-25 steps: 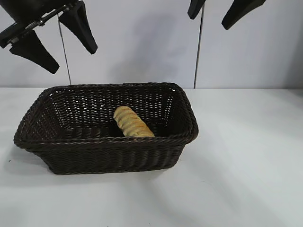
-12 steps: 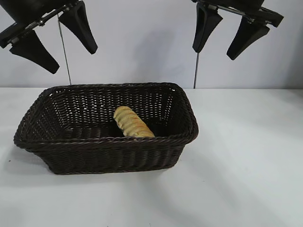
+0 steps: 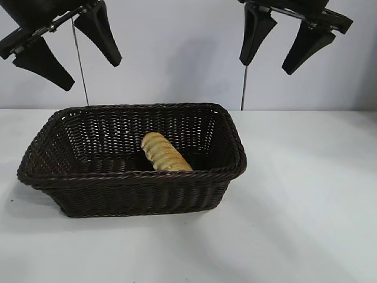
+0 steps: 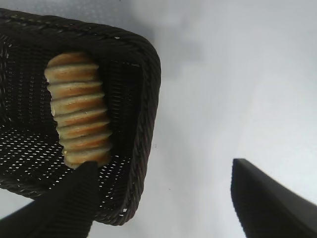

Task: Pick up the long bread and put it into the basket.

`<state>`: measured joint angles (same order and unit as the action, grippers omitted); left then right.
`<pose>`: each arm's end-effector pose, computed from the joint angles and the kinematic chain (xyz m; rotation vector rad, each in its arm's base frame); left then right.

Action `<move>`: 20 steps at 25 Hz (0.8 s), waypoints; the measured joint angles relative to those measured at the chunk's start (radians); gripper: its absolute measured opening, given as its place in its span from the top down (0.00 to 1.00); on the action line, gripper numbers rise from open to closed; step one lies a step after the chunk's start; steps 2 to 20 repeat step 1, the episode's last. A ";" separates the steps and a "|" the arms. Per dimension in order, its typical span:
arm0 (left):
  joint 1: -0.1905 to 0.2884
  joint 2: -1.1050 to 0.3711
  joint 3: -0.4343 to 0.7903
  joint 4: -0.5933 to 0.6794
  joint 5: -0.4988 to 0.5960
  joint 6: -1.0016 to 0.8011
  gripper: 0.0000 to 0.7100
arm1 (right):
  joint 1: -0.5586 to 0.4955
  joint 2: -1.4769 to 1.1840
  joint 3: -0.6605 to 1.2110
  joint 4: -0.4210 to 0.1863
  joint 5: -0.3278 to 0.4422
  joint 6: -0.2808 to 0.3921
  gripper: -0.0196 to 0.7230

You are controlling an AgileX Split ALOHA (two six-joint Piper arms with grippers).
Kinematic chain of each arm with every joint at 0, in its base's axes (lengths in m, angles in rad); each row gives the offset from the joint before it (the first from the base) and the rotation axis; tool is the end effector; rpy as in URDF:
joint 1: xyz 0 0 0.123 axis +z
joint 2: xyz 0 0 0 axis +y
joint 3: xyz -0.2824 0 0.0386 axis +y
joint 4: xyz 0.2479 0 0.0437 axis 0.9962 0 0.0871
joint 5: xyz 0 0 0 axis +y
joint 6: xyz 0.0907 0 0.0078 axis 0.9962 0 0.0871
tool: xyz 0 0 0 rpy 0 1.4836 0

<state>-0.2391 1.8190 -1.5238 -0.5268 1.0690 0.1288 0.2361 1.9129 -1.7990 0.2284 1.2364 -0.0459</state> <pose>0.3647 -0.1302 0.2804 0.2495 2.7801 -0.7319 0.3939 0.1148 0.3068 -0.3399 2.8151 0.3640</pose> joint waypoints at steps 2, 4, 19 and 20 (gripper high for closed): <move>0.000 0.000 0.000 0.000 0.000 0.000 0.16 | 0.000 0.000 0.000 0.000 0.000 0.000 0.25; 0.000 0.000 0.000 0.000 0.000 0.000 0.16 | 0.000 0.000 0.000 0.000 0.000 0.000 0.25; 0.000 0.000 0.000 0.000 0.000 0.000 0.16 | 0.000 0.000 0.000 0.000 0.000 0.000 0.25; 0.000 0.000 0.000 0.000 0.000 0.000 0.16 | 0.000 0.000 0.000 0.000 0.000 0.000 0.25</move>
